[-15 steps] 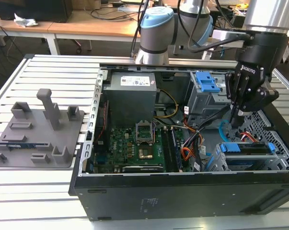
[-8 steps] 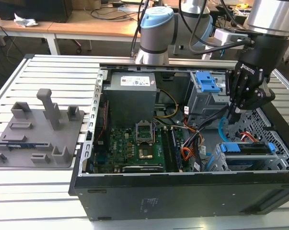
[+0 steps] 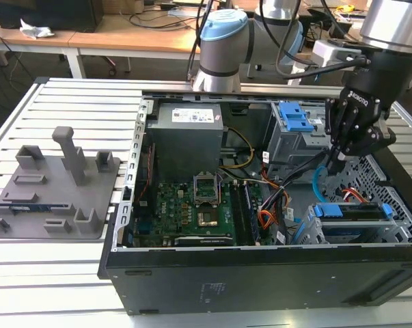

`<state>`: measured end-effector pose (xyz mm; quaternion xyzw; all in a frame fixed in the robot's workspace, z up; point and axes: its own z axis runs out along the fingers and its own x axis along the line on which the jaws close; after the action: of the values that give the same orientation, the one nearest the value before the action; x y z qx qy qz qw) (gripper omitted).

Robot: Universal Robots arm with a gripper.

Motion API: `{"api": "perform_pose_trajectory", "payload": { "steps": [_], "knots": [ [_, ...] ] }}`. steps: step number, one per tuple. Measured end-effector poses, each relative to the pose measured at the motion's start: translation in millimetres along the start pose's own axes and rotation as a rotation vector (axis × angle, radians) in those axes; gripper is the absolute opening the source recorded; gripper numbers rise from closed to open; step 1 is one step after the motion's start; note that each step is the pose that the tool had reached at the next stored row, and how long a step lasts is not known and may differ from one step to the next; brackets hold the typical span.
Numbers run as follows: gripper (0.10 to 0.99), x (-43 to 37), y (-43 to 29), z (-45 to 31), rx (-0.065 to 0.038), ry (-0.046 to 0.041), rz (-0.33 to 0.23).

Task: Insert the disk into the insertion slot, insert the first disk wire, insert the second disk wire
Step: 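Insert the second disk wire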

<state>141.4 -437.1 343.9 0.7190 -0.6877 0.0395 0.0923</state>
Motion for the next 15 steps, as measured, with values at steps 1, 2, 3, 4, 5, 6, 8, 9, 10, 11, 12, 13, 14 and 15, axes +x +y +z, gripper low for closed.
{"api": "perform_pose_trajectory", "payload": {
  "steps": [1, 2, 3, 4, 5, 6, 8, 9, 10, 11, 12, 13, 14, 15],
  "knots": [
    [0.161, 0.0, -0.1, 0.0, 0.001, -0.0223, 0.004],
    [0.161, 0.0, -0.2, 0.0, 0.001, -0.0389, 0.006],
    [0.161, 0.0, -0.5, 0.0, 0.002, -0.0593, 0.009],
    [0.161, 0.7, -1.0, 0.0, 0.003, -0.0744, 0.010],
    [0.161, 1.4, -1.5, 0.2, 0.005, -0.0825, 0.010],
    [0.161, 2.2, -2.1, 0.3, 0.006, -0.0869, 0.010],
    [0.161, 5.7, -2.8, 0.9, 0.007, -0.0905, 0.011],
    [0.161, 7.2, -2.9, 1.2, 0.007, -0.0913, 0.012],
    [0.161, 8.8, -3.1, 1.4, 0.007, -0.0918, 0.012],
    [0.161, 11.3, -3.2, 1.8, 0.007, -0.0923, 0.013],
    [0.161, 13.1, -3.3, 2.2, 0.007, -0.0927, 0.013],
    [0.161, 16.0, -3.3, 2.8, 0.007, -0.0930, 0.014],
    [0.161, 18.7, -3.3, 3.3, 0.007, -0.0932, 0.014],
    [0.161, 20.9, -3.4, 3.7, 0.007, -0.0933, 0.014]
  ]
}}
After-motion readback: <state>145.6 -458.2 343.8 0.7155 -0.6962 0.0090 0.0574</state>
